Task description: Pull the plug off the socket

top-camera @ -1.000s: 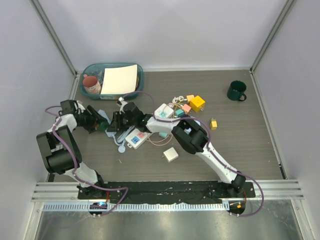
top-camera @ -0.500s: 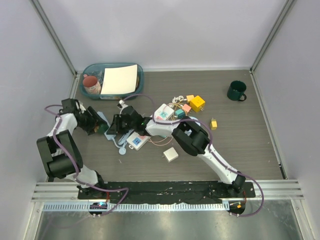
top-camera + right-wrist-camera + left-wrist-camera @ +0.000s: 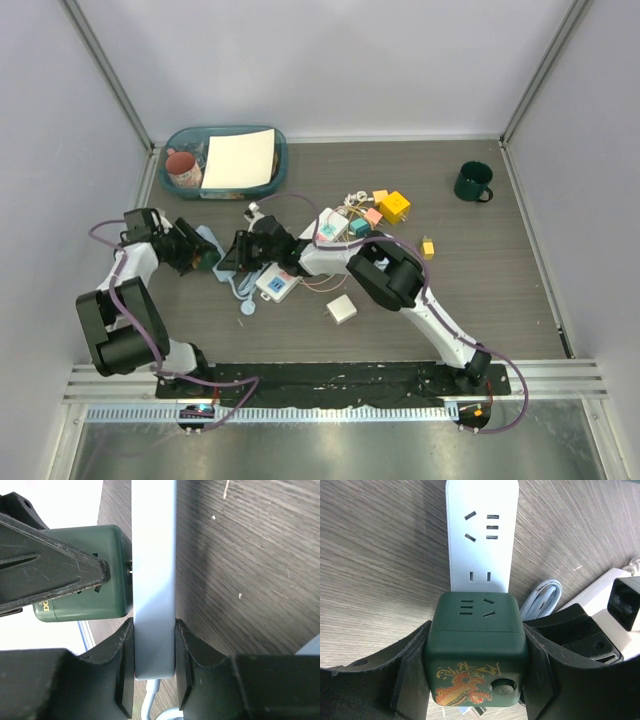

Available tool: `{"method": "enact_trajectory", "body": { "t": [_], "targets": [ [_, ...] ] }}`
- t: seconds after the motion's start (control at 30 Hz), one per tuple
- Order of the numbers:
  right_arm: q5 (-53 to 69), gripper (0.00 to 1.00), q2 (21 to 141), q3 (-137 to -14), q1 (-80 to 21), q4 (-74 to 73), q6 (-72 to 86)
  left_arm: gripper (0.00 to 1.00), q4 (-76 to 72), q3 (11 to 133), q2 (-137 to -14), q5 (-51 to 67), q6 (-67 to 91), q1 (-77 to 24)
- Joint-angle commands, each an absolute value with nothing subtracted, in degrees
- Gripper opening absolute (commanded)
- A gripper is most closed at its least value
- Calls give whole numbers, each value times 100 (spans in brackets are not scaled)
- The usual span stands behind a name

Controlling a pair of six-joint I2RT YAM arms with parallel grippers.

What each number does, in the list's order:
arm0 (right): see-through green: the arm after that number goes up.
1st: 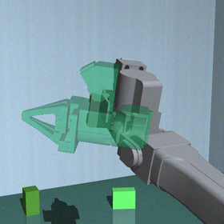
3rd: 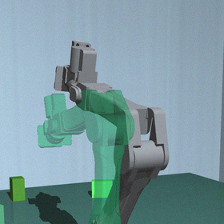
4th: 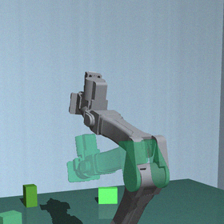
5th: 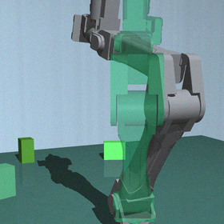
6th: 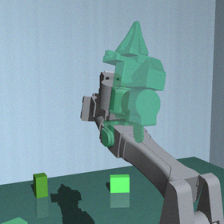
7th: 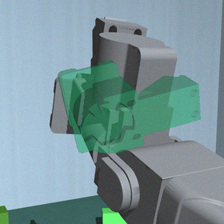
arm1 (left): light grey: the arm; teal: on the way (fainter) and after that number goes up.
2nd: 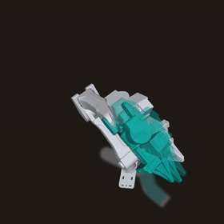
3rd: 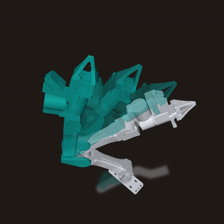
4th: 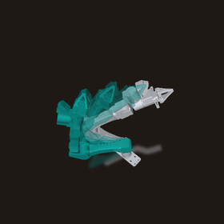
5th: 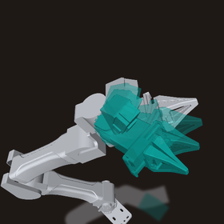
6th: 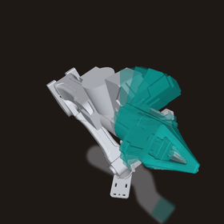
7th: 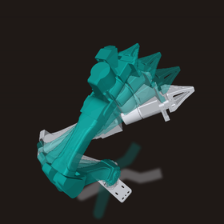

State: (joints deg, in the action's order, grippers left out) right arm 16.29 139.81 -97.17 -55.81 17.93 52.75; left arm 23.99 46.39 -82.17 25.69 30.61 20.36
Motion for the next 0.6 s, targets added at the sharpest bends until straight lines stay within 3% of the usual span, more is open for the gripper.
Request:
{"method": "enact_trajectory", "body": {
  "t": [0.0, 0.23, 0.43, 0.57],
  "targets": [
    [1336, 1, 14019, -9203, -5256, 1257, 5440, 0, 1820, 4544, -7761, 3278, 3243, 2153],
    [1670, 1, 14115, -9176, -5238, 1652, 5836, 0, 457, 4130, -7401, 4122, 4202, 2250],
    [476, 1, 14001, -9676, -5475, 91, 4686, 0, 3038, 5447, -7663, 2674, 3253, 2224],
    [-270, 1, 14001, -10036, -5765, -543, 4281, 0, 3568, 5836, -7682, 2120, 2971, 2163]
  ]
}}
